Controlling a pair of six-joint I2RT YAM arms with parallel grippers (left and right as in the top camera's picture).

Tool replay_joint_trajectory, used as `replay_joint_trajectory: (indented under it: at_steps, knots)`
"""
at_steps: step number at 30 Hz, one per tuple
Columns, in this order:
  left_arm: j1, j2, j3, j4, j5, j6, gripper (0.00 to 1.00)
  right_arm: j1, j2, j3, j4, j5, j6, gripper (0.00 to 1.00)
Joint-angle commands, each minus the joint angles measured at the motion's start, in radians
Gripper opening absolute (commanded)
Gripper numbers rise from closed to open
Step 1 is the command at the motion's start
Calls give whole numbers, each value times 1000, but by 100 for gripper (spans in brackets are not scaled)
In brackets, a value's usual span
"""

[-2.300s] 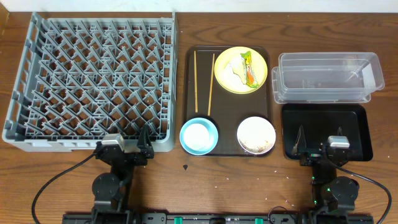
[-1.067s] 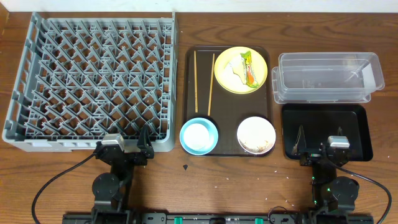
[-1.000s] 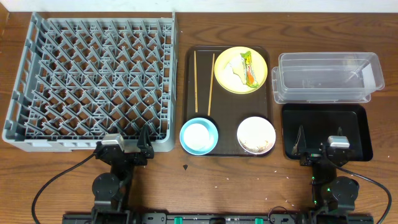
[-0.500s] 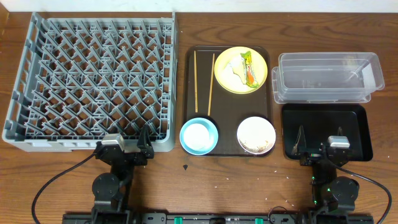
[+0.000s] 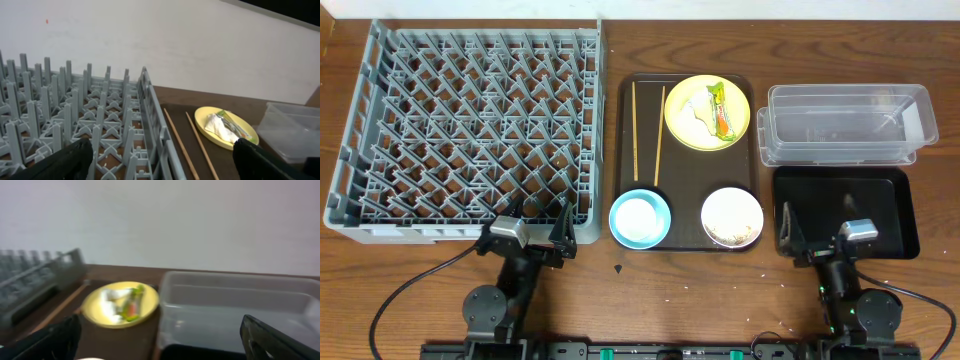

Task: Sort waste into correct bins and load items into the dishwasher
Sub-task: 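Reach the right gripper to the yellow plate and grasp the snack wrapper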

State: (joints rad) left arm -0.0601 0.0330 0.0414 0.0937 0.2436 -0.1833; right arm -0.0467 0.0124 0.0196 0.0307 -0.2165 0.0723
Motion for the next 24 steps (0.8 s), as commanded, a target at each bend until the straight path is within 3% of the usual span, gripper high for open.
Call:
replay_joint_trajectory:
  at_steps: [1,6,17,21,24]
  knots:
    - [-2,68,155,-48,33,6,90,-1,23,124,-38,-126,35,99]
    - [-2,283,397,-232,34,6,91,-1,212,350,-167,-142,25,99]
    - [-3,834,1029,-830,74,6,91,10,964,1022,-670,-355,23,99]
    - [-3,889,1127,-906,141,6,90,40,1178,1215,-823,-366,14,99]
    - [-3,880,1131,-907,183,6,90,41,1279,1270,-835,-494,125,99]
